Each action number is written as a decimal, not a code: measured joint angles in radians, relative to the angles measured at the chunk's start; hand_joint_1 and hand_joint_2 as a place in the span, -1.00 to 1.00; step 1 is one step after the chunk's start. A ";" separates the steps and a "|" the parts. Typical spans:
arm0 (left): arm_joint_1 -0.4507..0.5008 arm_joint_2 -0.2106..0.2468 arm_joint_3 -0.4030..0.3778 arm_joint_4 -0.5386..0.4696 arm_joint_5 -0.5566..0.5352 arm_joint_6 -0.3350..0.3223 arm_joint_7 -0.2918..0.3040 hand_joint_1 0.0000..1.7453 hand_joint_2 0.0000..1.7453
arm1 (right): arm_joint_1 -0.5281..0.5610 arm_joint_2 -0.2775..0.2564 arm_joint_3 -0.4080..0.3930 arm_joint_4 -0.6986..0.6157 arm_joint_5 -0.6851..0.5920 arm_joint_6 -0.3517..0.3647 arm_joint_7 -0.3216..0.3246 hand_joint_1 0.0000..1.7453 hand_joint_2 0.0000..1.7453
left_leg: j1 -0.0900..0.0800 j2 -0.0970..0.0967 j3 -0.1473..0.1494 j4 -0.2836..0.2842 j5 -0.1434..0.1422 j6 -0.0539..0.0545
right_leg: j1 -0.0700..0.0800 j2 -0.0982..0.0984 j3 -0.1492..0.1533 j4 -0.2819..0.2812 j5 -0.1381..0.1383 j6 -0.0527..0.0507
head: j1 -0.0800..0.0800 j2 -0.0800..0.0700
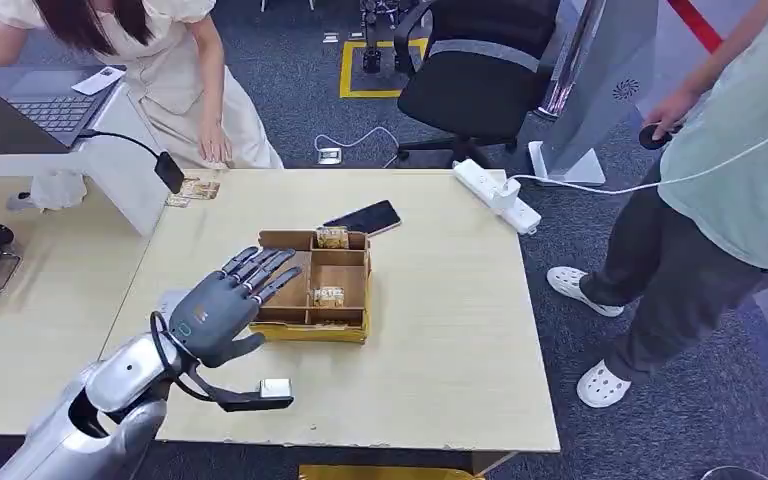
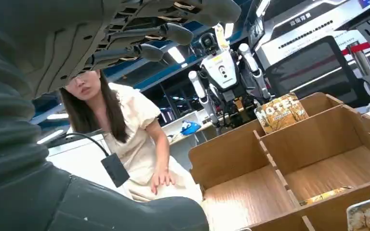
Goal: Pass the card to the sensor for recognition and then transmit it.
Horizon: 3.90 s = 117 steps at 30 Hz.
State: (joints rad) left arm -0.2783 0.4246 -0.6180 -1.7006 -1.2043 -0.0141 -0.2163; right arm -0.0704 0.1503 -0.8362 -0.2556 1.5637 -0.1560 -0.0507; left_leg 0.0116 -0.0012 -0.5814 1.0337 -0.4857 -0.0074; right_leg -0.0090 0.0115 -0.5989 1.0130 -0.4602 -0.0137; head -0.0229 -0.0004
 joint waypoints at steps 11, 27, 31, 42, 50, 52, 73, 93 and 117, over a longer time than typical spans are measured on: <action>0.000 -0.004 -0.006 0.000 0.000 0.000 0.000 -1.00 1.00 | 0.000 0.000 0.000 0.000 0.000 0.000 0.000 -1.00 -1.00 | 0.000 0.000 0.000 0.000 0.000 0.000 | 0.000 0.000 0.000 0.000 0.000 0.000 | 0.000 0.000; 0.068 -0.340 0.000 0.166 -0.351 0.035 0.262 -1.00 1.00 | -0.003 0.012 -0.032 0.000 0.000 -0.013 0.000 -1.00 -1.00 | -0.001 -0.003 -0.001 0.000 -0.001 0.002 | -0.001 -0.004 0.001 -0.001 0.000 0.002 | 0.000 0.000; 0.074 -0.351 0.005 0.167 -0.355 0.035 0.257 -1.00 1.00 | -0.004 0.013 -0.033 -0.001 0.000 -0.013 0.000 -1.00 -1.00 | -0.001 -0.003 -0.001 0.000 -0.001 0.002 | -0.001 -0.004 0.001 -0.001 0.000 0.002 | 0.000 0.000; 0.081 -0.361 0.018 0.173 -0.355 0.035 0.257 -1.00 1.00 | -0.003 0.014 -0.033 -0.001 0.000 -0.013 0.000 -1.00 -1.00 | -0.001 -0.003 -0.001 0.000 -0.001 0.002 | -0.001 -0.004 0.001 -0.001 0.000 0.002 | 0.001 0.000; 0.088 -0.369 0.033 0.183 -0.360 0.033 0.237 -1.00 1.00 | -0.003 0.014 -0.036 -0.003 0.005 -0.012 -0.001 -1.00 -1.00 | -0.001 -0.003 -0.001 0.000 -0.001 0.002 | -0.001 -0.004 0.001 -0.001 0.000 0.002 | 0.000 0.000; 0.092 -0.374 0.039 0.186 -0.361 0.033 0.240 -1.00 1.00 | -0.004 0.016 -0.037 -0.003 0.007 -0.012 -0.001 -1.00 -1.00 | -0.001 -0.003 -0.001 0.000 -0.001 0.002 | -0.001 -0.004 0.001 -0.001 0.000 0.002 | 0.000 0.000; 0.102 -0.389 0.056 0.211 -0.364 0.032 0.239 -1.00 1.00 | -0.004 0.019 -0.039 -0.008 0.011 -0.010 0.000 -1.00 -1.00 | -0.001 -0.003 -0.001 0.000 -0.001 0.002 | -0.001 -0.004 0.001 -0.001 0.000 0.002 | 0.000 0.000; 0.096 -0.420 0.124 0.270 -0.364 0.024 0.298 -1.00 1.00 | -0.005 0.020 -0.040 -0.008 0.011 -0.009 0.000 -1.00 -1.00 | -0.001 -0.003 -0.001 0.000 -0.001 0.002 | -0.001 -0.004 0.001 -0.001 0.000 0.002 | 0.001 0.000; 0.087 -0.434 0.173 0.288 -0.365 0.023 0.298 -1.00 1.00 | -0.010 0.020 -0.040 -0.010 0.011 -0.009 0.000 -1.00 -1.00 | -0.001 -0.003 -0.001 0.000 -0.001 0.002 | -0.001 -0.004 0.001 -0.001 0.000 0.002 | 0.001 0.000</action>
State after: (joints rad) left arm -0.1909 -0.0099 -0.4452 -1.4122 -1.5694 0.0088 0.0816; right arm -0.0805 0.1701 -0.8759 -0.2651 1.5751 -0.1648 -0.0507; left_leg 0.0110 -0.0044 -0.5824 1.0340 -0.4867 -0.0054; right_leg -0.0096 0.0077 -0.5983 1.0121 -0.4602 -0.0120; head -0.0221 -0.0004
